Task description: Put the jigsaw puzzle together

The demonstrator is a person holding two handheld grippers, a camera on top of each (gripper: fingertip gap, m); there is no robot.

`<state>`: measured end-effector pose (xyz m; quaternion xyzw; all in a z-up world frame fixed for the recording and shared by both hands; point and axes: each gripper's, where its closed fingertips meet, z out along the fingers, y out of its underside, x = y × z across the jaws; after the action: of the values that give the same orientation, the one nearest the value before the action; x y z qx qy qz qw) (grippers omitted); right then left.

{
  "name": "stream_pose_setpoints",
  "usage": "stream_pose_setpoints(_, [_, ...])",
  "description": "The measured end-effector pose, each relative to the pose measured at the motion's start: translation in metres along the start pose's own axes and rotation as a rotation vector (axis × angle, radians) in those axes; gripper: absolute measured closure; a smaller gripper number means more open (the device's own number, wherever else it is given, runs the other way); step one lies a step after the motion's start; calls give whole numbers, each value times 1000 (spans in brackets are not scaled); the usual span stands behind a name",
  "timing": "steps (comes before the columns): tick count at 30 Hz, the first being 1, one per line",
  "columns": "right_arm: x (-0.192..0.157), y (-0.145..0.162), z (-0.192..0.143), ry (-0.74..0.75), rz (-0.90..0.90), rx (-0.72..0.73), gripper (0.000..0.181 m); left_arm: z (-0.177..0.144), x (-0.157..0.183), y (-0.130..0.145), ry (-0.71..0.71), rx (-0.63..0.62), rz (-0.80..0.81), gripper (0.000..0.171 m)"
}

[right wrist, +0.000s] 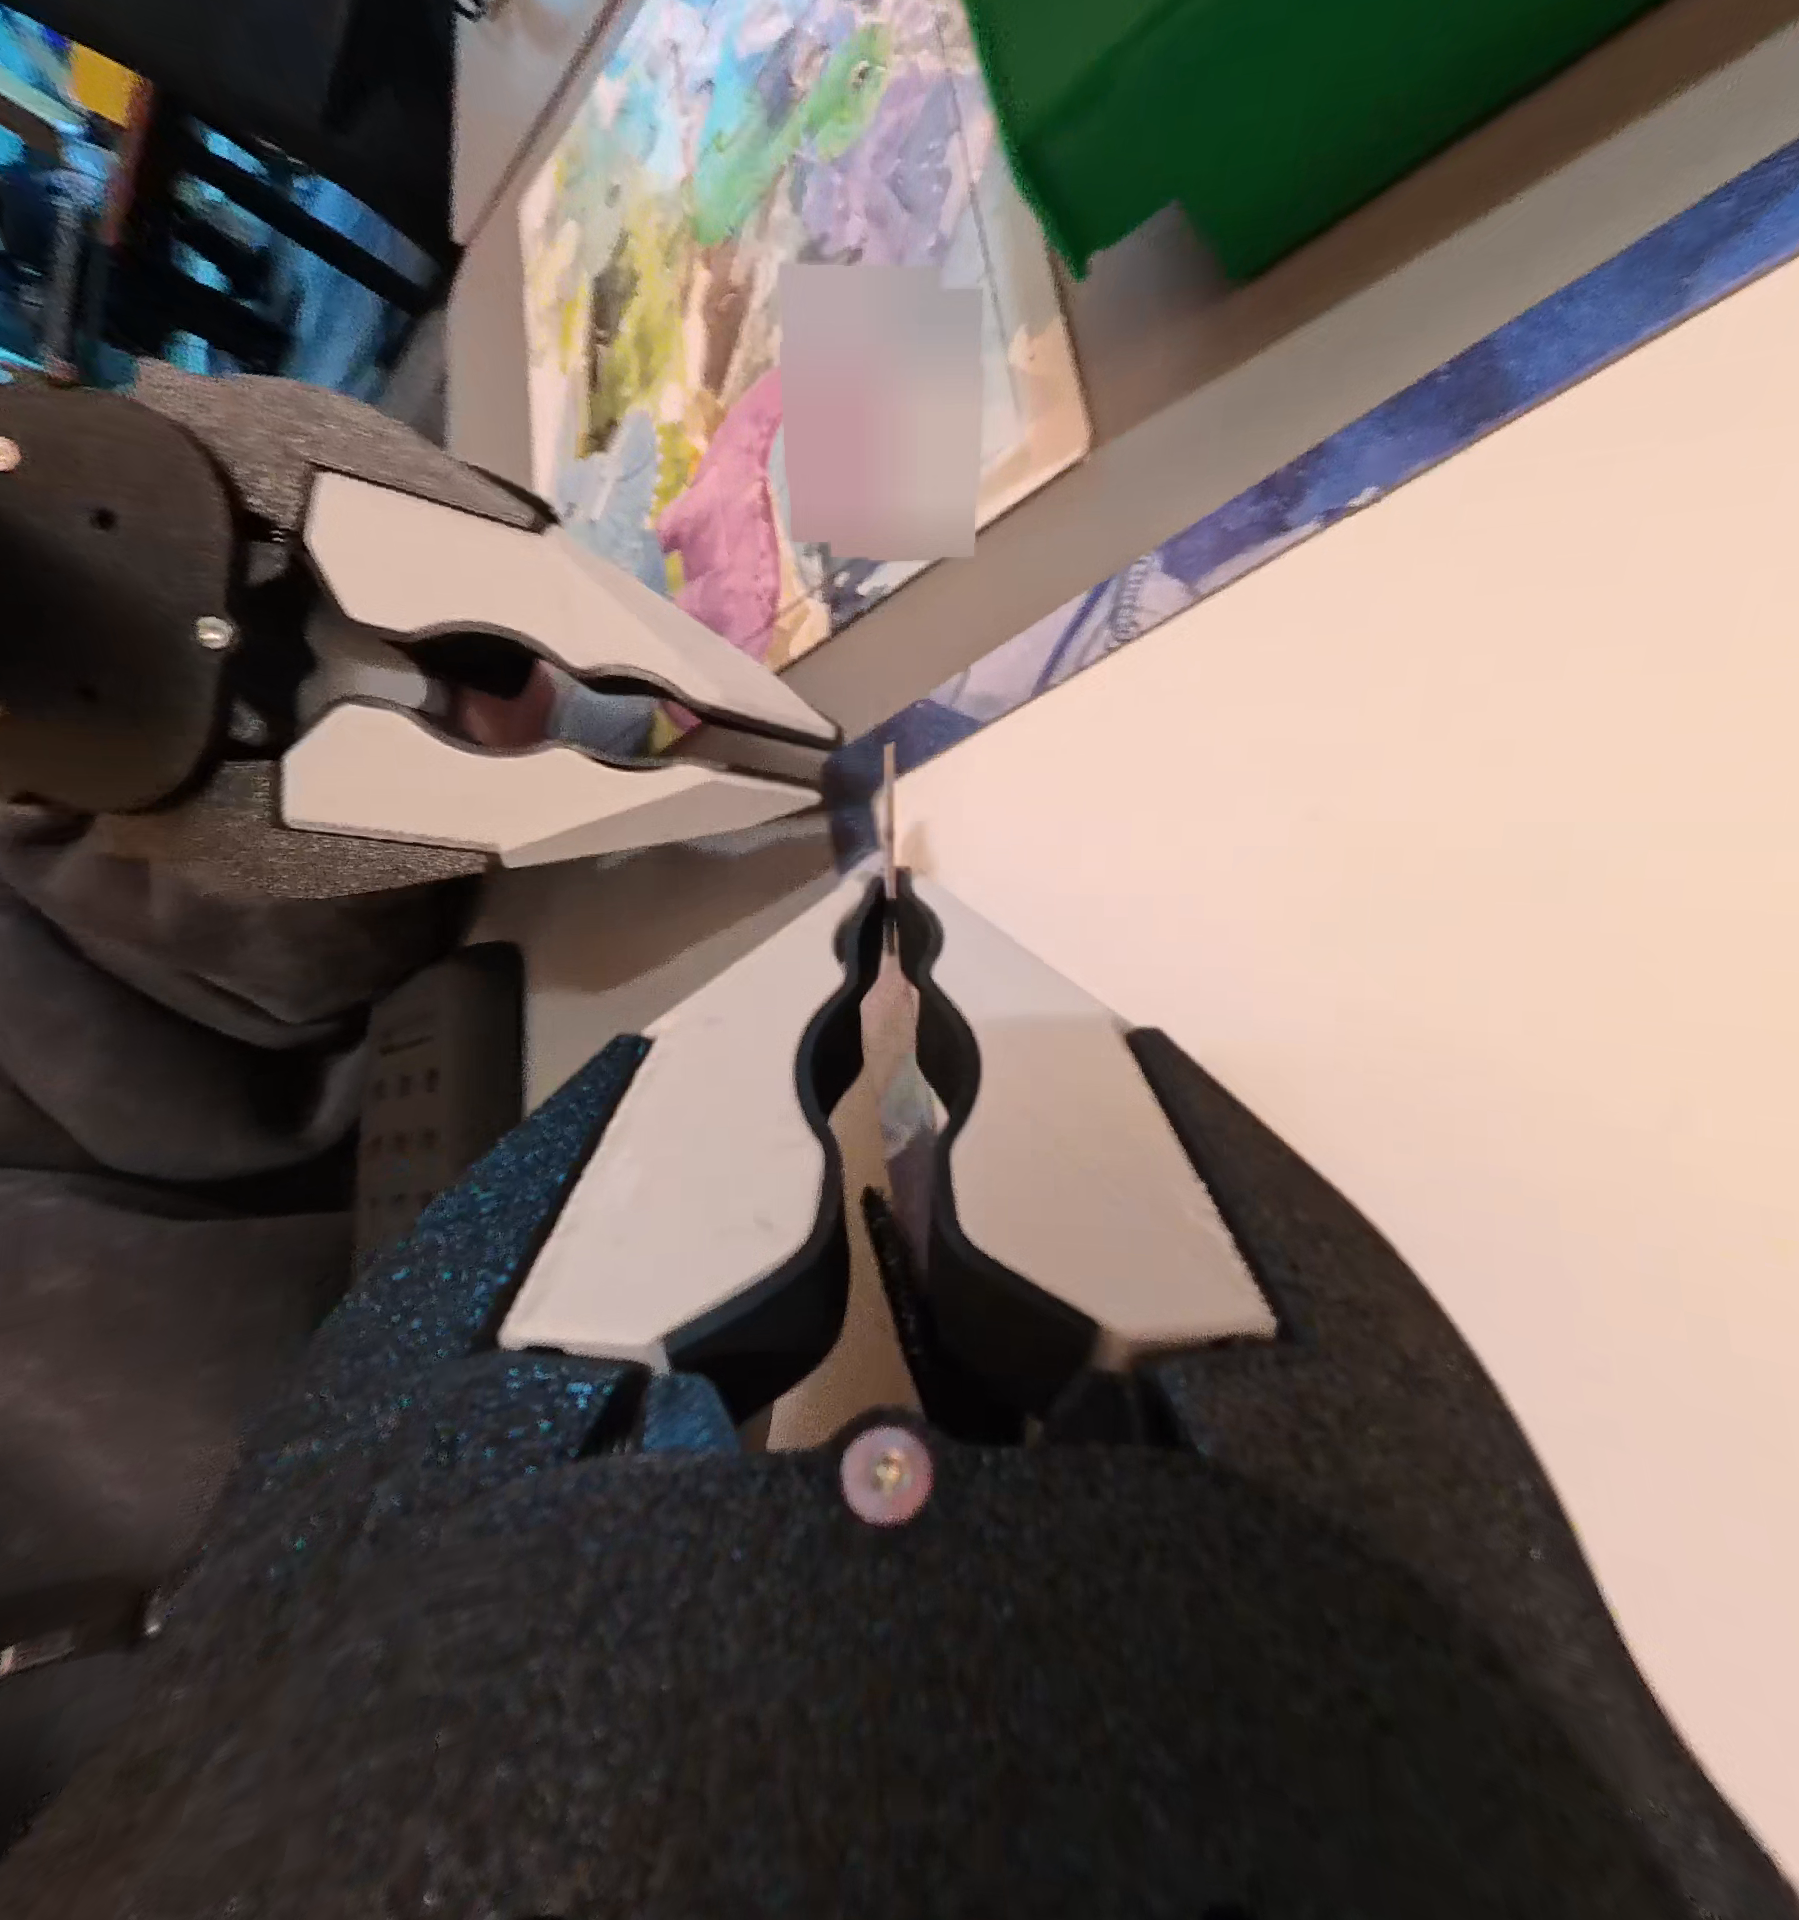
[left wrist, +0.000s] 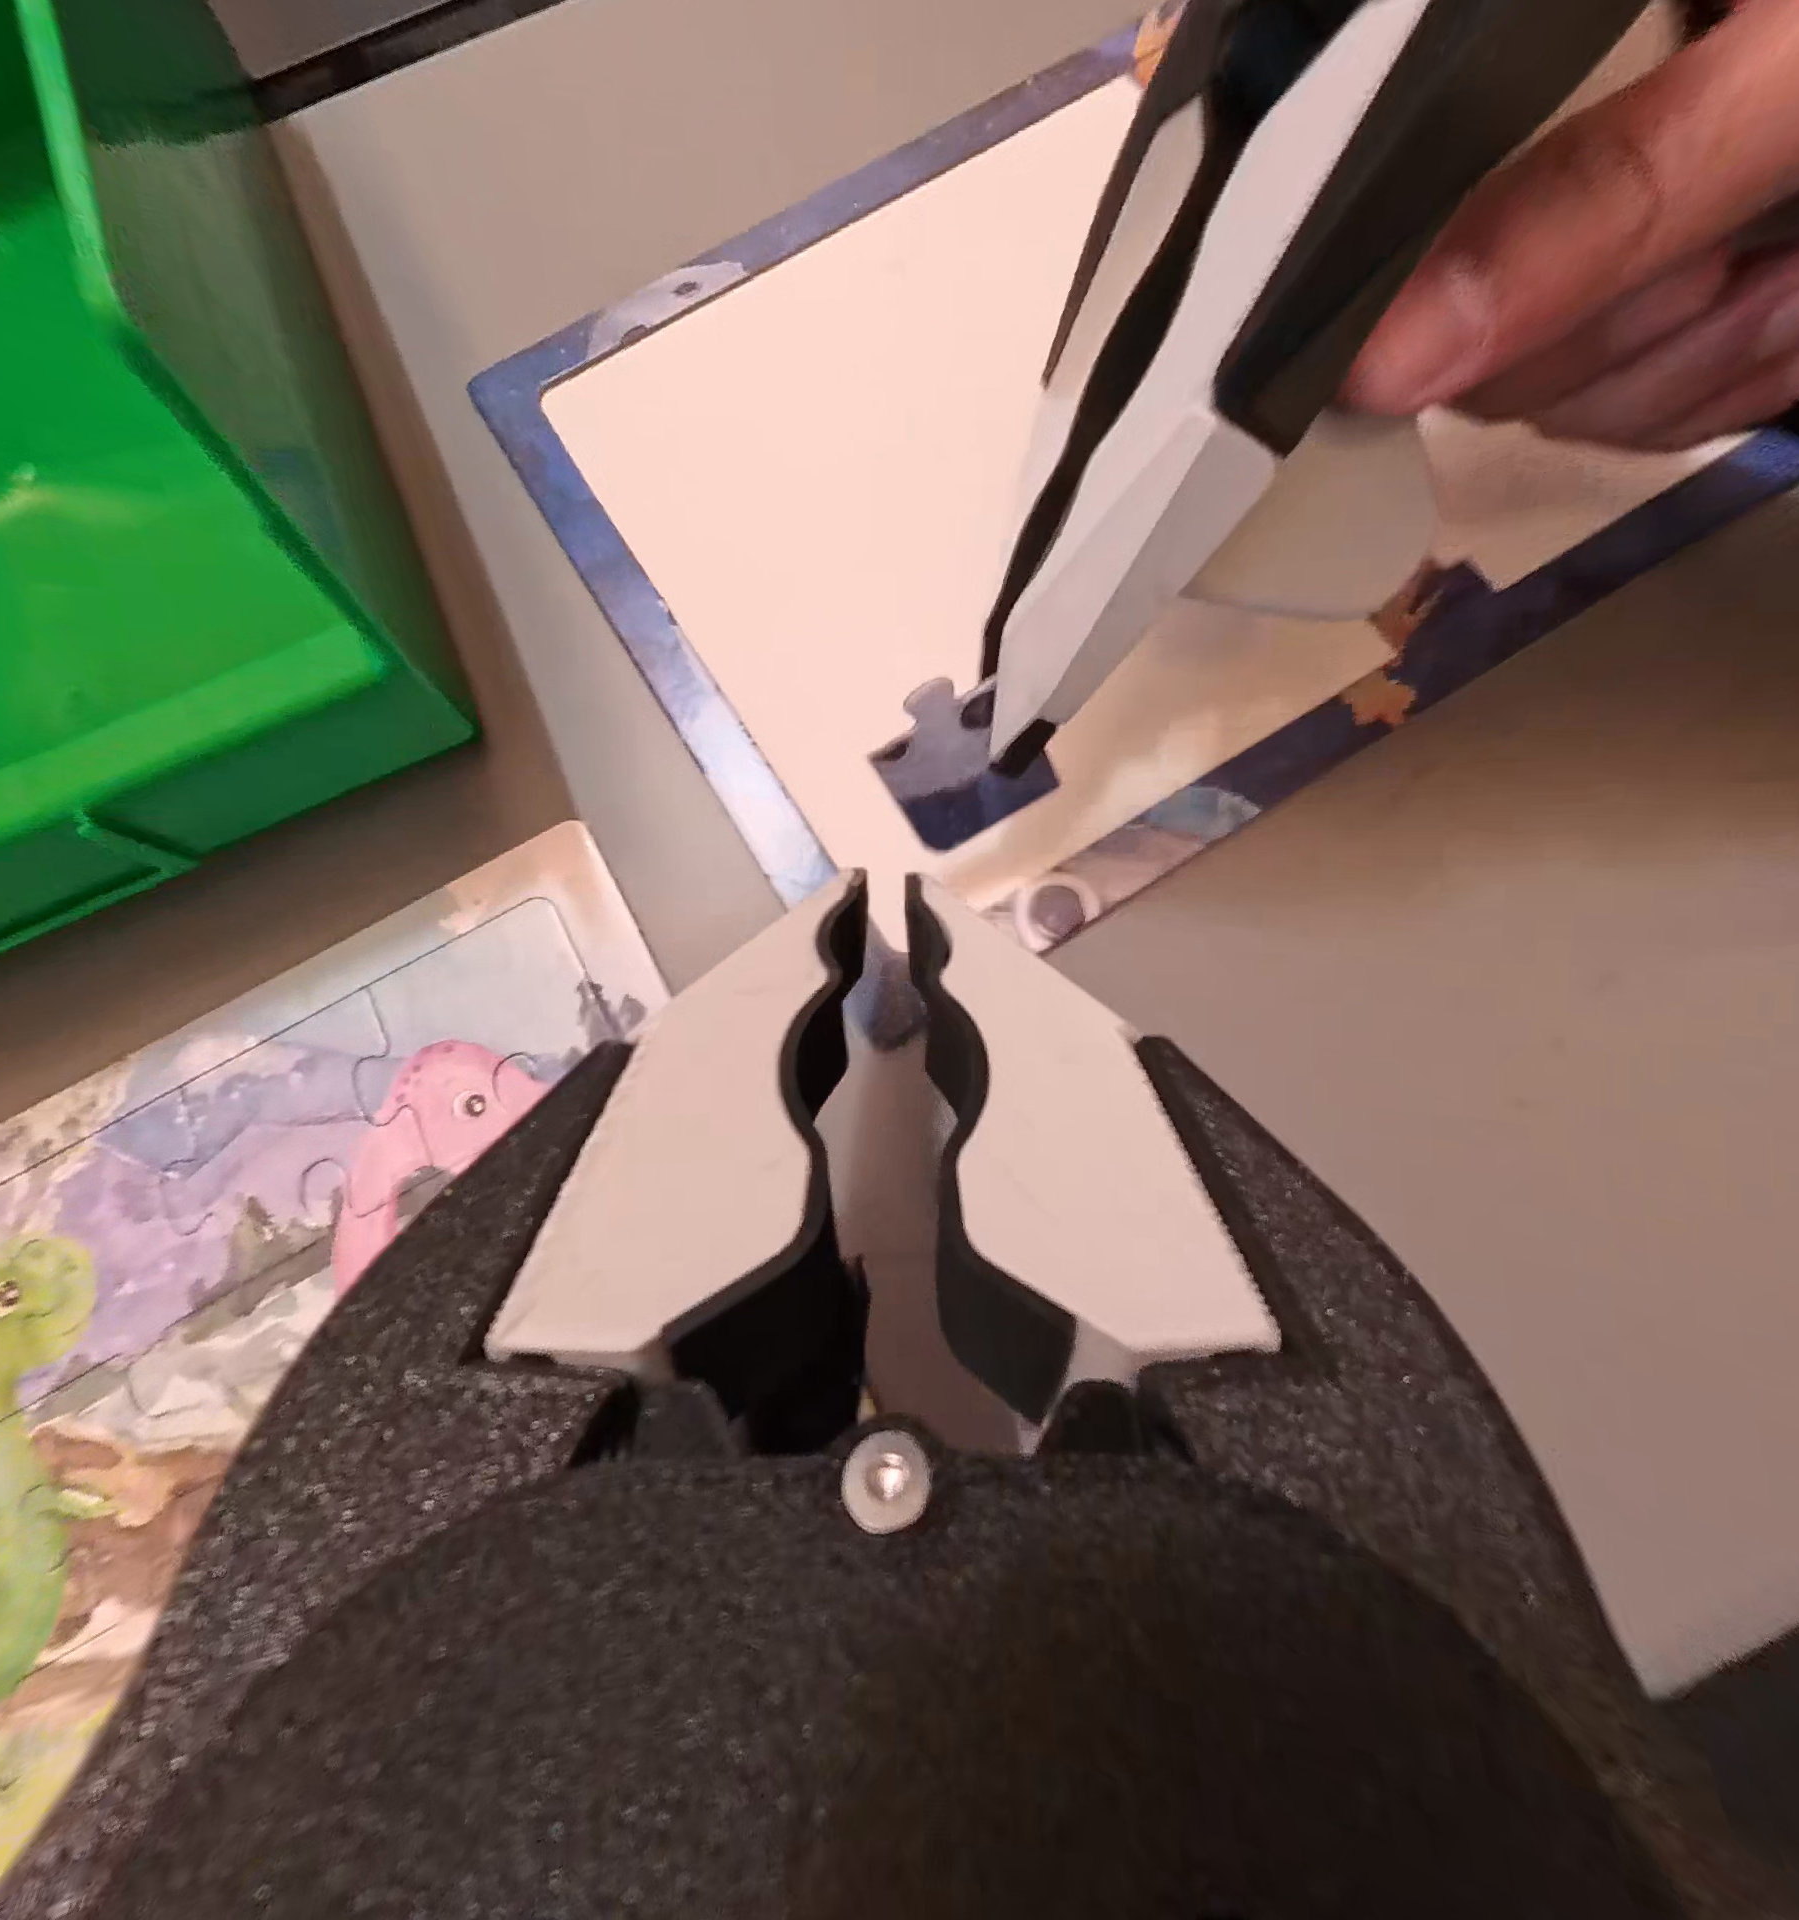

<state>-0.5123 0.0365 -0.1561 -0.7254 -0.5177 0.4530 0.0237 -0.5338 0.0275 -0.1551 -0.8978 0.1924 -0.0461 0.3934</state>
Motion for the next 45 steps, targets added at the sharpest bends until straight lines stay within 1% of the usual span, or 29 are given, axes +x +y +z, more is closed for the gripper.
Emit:
stream_pose_setpoints(2, [7,-3,-5,34,2,20,180,1,-5,3,-47,-14,33,165])
stream_pose_setpoints(3, [12,-7,-9,52,14,51,180,1,-3,3,-47,-15,37,165])
stream_pose_setpoints(6, [32,-26,-25,111,85,204,180,2,0,1,-40,1,27,165])
stream_pose_setpoints(8, [25,-36,-33,42,111,284,180,2,-1,-4,-44,24,2,165])
stream_pose_setpoints(10, [11,-46,-39,-14,76,349,180,2,-4,-13,-44,61,-56,164])
stream_pose_setpoints(11, [2,-50,-42,-55,63,377,180,3,-5,-18,-33,78,-96,155])
stream_pose_setpoints(12, [-8,-53,-43,-109,62,394,180,3,-6,-24,-20,104,-129,141])
stream_pose_setpoints(13, [-17,-55,-44,-156,66,402,180,3,-5,-29,-7,131,-139,136])
stream_pose_setpoints(15, [-30,-56,-41,-223,74,403,180,-1,-3,-41,-20,187,-95,136])
stream_pose_setpoints(16, [-33,-55,-39,-228,76,393,180,-3,-5,-45,-50,206,-70,135])
stream_pose_setpoints(19, [-33,-52,-32,-195,48,368,180,-8,-16,-50,-131,220,-74,134])
stream_pose_setpoints(21, [-31,-52,-34,-173,41,372,180,-12,-26,-50,-149,228,-114,137])
stream_pose_setpoints(22, [-29,-51,-34,-165,42,362,180,-14,-30,-51,-154,238,-123,141])
stream_pose_setpoints(24, [-26,-50,-34,-159,47,353,180,-14,-35,-49,-161,232,-119,141])
stream_pose_setpoints(26, [-16,-52,-34,-133,81,360,180,-11,-38,-44,-188,205,-106,142])
stream_pose_setpoints(27, [-6,-53,-34,-98,117,356,180,-8,-39,-40,-205,184,-94,143])
stream_pose_setpoints(28, [8,-55,-34,-53,176,355,180,-4,-39,-36,-215,157,-77,146])
stream_pose_setpoints(30, [46,-63,-34,44,366,373,180,9,-31,-22,-190,62,-33,151])
stream_pose_setpoints(31, [62,-71,-35,74,466,398,180,16,-30,-14,-193,21,-29,155])
stream_pose_setpoints(32, [71,-78,-35,67,533,424,180,20,-31,-8,-201,-8,-55,171])
stream_pose_setpoints(34, [82,-86,-32,85,630,420,180,25,-26,-2,-143,-19,-173,171])
stream_pose_setpoints(35, [87,-86,-30,120,654,405,180,26,-24,-1,-111,-21,-224,171])
stream_pose_setpoints(36, [93,-85,-29,166,677,386,180,27,-24,1,-104,-27,-240,171])
stream_pose_setpoints(38, [102,-85,-30,202,716,387,180,27,-25,4,-107,-35,-224,171])
stream_pose_setpoints(40, [103,-86,-27,175,776,386,179,27,-25,5,-101,-32,-229,171])
stream_pose_setpoints(42, [105,-84,-24,177,798,377,178,27,-25,5,-102,-29,-221,171])
stream_pose_setpoints(44, [107,-82,-20,183,824,371,165,27,-25,5,-105,-24,-219,171])
stream_pose_setpoints(45, [106,-83,-20,175,834,381,162,27,-25,5,-104,-23,-219,171])
